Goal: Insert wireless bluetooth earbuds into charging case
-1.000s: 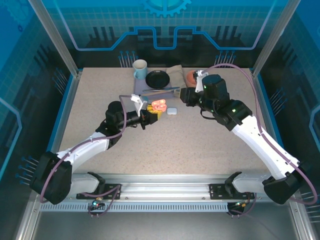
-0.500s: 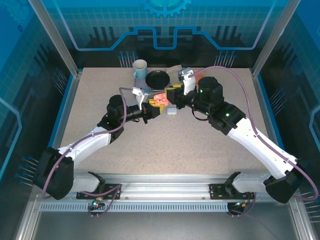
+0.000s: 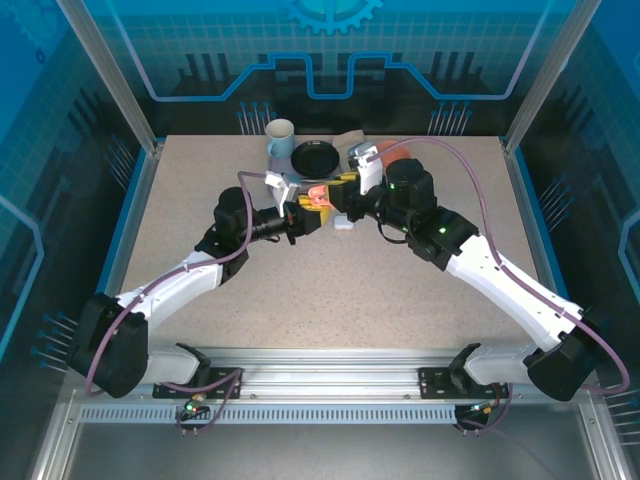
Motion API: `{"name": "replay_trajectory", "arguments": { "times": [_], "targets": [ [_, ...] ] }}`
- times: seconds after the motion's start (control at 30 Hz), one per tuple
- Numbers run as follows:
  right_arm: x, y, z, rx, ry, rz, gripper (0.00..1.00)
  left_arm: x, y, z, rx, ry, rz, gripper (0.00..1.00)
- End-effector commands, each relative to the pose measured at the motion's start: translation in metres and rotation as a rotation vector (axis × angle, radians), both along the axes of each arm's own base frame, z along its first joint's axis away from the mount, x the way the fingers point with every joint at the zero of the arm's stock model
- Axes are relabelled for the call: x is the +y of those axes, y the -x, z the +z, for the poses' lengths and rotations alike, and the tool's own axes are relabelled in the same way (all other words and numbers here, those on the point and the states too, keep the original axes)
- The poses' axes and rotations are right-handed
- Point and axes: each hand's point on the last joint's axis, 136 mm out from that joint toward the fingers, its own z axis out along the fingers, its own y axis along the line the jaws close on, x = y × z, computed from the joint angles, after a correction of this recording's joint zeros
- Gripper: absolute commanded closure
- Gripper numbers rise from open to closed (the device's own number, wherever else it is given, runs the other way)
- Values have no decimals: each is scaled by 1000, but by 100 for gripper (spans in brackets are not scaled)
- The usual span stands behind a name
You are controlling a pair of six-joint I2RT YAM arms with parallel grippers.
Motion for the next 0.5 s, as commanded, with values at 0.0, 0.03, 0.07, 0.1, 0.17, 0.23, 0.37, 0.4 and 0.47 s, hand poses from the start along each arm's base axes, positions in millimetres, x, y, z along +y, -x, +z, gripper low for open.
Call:
{"name": "replay_trajectory", "arguments": {
  "times": [0.0,0.03,0.07,0.1,0.17,0.23,0.37,0.4,0.47],
  "targets": [
    [1,-4,-2,-39,19,-10,77,1,3,18,-37,23,-20,100],
    [1,-4,-3,-41,24,-10,77,1,3,18,-37,23,-19,100],
    [1,-4,-4,-44,28,-11,78,1,3,19,-39,24,-19,100],
    [0,-5,-5,-47,35,-14,78,1,3,18,-39,23,-19,100],
    [-2,-6,-7,-50,40,-23,78,1,4,19,-39,23,-19,100],
    [-3,-7,-11,-47,46,-28,79,1,4,19,-41,24,-19,100],
    [-5,-9,-16,-38,52,-41,80,1,5,20,-43,25,-20,100],
    [-6,-10,-18,-38,53,-43,80,2,5,21,-46,24,-19,100],
    [-7,-11,-19,-33,52,-47,80,1,5,21,-45,23,-20,100]
  ]
}}
